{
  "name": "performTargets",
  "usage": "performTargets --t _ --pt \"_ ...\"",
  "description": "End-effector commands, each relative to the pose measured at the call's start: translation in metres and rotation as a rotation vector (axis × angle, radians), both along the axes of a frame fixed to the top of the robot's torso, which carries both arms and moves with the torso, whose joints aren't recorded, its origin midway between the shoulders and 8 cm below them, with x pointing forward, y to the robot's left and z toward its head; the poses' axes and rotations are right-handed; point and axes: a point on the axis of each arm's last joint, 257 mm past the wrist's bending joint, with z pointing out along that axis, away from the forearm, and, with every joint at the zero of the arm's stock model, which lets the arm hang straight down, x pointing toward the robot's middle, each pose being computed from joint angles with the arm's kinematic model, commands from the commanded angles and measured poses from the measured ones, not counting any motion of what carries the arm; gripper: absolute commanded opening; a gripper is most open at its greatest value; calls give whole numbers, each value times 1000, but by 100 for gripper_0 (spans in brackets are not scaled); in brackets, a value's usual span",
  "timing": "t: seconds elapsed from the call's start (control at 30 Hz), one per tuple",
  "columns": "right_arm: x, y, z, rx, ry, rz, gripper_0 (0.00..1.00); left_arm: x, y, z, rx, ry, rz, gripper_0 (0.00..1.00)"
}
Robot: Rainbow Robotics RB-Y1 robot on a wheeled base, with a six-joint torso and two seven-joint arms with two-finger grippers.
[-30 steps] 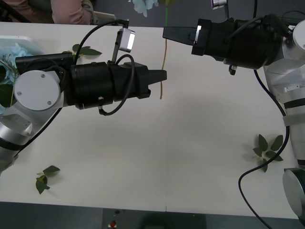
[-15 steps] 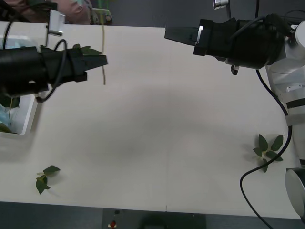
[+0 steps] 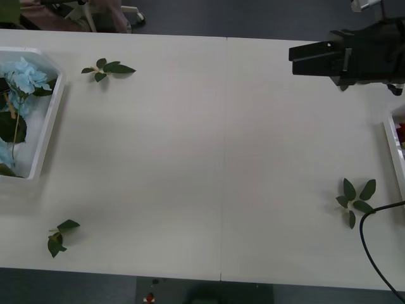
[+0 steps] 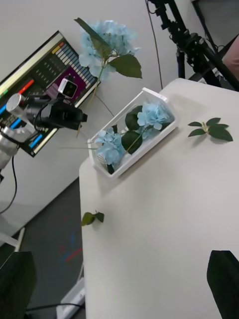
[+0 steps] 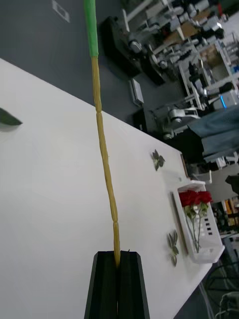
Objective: Put the red flowers into the right box and the blue flowers into the left box
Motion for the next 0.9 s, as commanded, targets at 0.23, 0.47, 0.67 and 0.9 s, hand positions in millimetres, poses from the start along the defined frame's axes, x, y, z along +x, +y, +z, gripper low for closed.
performTargets --t 0.23,0.47,0.67,0.9 --pt "-23 -57 -9 -111 -279 58 100 -13 86 -33 -162 124 152 0" --pt "-24 -89 -23 -137 -388 82 100 -4 112 -53 -206 149 242 0" --pt "-19 -108 -30 -145 -359 50 100 2 129 -75 -250 185 308 0" --pt "-11 -124 -34 -147 -330 -5 100 7 134 -85 -252 192 339 0"
